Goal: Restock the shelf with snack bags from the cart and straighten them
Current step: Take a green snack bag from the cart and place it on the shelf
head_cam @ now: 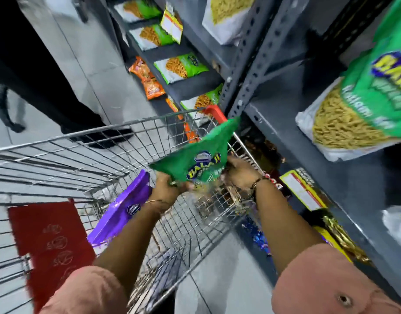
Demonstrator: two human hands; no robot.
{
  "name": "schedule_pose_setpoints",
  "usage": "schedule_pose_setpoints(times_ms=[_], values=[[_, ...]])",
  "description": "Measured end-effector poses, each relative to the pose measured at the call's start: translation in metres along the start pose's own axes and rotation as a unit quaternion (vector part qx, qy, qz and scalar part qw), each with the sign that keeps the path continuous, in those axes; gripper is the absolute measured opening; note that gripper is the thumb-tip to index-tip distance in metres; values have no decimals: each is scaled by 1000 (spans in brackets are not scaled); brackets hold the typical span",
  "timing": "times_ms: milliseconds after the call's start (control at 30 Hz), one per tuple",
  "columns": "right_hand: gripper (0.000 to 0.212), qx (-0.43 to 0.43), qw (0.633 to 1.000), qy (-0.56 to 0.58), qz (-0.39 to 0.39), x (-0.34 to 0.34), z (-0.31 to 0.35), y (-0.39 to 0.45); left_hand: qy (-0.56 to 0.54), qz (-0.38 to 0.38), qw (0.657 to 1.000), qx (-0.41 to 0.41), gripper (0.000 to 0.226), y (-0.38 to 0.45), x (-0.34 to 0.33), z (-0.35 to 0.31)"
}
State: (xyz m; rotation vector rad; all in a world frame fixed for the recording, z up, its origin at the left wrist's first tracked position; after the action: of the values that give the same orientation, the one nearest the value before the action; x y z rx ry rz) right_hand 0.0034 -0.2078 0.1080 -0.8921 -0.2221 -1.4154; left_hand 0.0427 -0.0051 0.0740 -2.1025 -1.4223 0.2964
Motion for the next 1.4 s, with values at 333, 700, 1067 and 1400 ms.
schedule_pose_setpoints(times_ms=[333,700,1067,1400], values=[[38,264,919,190,-224,113,155,-181,-59,15,965,-254,41,-167,27,-171],[23,367,781,132,-488,240,220,-423,-100,117,855,-495,22,-383,-68,-334],[19,270,647,87,-708,317,123,-650,-44,379,753,-536,30,-547,-300,-367],[26,107,593,47,-797,327,8,-765,2,491,733,-471,41,-609,-464,-324]])
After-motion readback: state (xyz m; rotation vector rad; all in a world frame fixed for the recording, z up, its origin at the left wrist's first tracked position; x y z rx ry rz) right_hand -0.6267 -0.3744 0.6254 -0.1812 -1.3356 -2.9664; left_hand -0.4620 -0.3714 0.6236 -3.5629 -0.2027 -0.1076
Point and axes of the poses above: each hand's wrist, its own y-axis towards the middle knuckle, its own x-axis out of the back of the hand, z = x × y, the point moved 5 cm from there along y, towards the middle knuckle, and after that the axes turned 13 degrees about x, right-handed, at the moved point
